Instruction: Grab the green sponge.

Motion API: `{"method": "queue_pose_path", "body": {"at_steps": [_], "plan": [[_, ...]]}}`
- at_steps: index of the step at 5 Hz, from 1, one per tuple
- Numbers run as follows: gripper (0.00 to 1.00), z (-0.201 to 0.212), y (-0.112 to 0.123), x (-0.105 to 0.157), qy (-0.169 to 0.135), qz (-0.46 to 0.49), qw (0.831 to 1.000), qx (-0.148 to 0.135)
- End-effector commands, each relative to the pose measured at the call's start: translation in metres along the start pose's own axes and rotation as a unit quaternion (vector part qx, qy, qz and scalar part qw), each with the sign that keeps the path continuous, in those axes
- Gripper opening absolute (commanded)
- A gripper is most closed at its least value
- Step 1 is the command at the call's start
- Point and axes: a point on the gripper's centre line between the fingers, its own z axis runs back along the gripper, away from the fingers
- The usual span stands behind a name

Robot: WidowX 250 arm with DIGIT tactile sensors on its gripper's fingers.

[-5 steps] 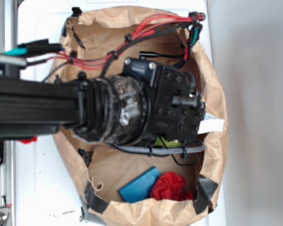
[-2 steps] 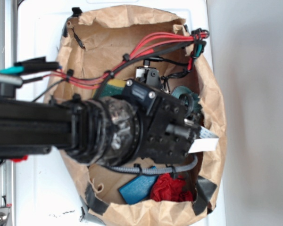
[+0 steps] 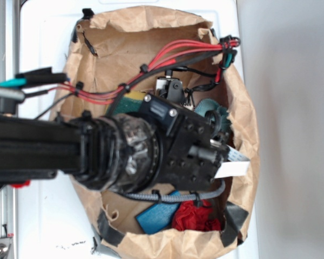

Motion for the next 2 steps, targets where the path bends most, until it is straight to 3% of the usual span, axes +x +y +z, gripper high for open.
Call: {"method": "queue_pose_path", "body": {"at_steps": [1,2], "plan": [[1.00,0.036,0.031,-0.001,0.034,0.012,0.996,-0.084],[1.00,0.055,0.042,0.000,0.032,0.014,0.993,-0.117]]}}
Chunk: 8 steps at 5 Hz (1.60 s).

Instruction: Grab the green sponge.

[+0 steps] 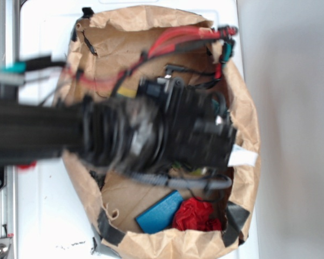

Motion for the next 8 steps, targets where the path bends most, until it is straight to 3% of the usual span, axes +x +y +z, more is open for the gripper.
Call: {"method": "queue_pose_path", "body": {"at_steps": [1,4,6,8], "plan": [[1.00,0.060,0.025,0.003,-0.048,0.024,0.997,-0.048],[1.00,0.050,0.031,0.017,-0.058,0.034,0.997,-0.043],[1.00,0.038,0.032,0.032,-0.050,0.049,0.997,-0.018],[1.00,0.026,0.030,0.024,-0.035,0.019,0.999,0.010]]}}
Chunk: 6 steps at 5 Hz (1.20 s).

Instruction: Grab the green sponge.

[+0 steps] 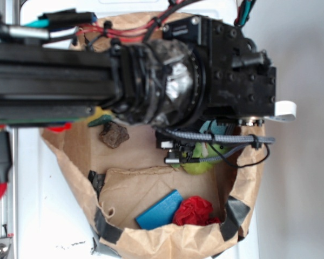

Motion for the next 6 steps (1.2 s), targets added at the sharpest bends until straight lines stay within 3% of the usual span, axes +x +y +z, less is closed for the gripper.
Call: {"method": "queue_pose_path", "body": {"at_steps": [1,2,3,4,6], "plan": [[1.00,0.017,0.005,-0.017,-0.002,-0.039,0.999,-0.007],[1.00,0.035,0.006,-0.030,-0.004,-0.058,0.998,-0.036],[1.00,0.040,0.013,-0.035,-0.004,-0.063,0.997,-0.047],[1.00,0.029,0.018,-0.037,-0.007,-0.061,0.998,-0.026],[1.00,0.017,0.023,-0.045,-0.008,-0.076,0.997,-0.010]]}}
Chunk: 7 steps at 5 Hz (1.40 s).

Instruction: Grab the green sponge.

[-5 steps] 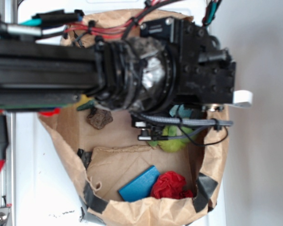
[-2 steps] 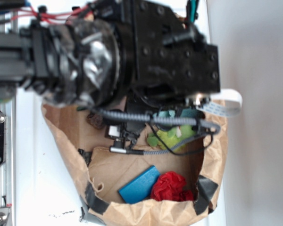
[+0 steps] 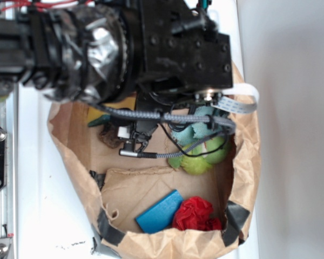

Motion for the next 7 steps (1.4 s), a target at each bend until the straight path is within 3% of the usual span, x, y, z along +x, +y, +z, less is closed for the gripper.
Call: {"method": "queue_pose_path", "body": {"at_steps": [1,4,7], "plan": [[1.00,-0.001,0.009,-0.003,-0.028,-0.004,0.999,0.022],[1.00,-0.007,-0.012,-0.030,-0.044,-0.086,0.995,0.013],[1.00,-0.006,-0.015,-0.025,-0.061,-0.090,0.994,0.023]]}}
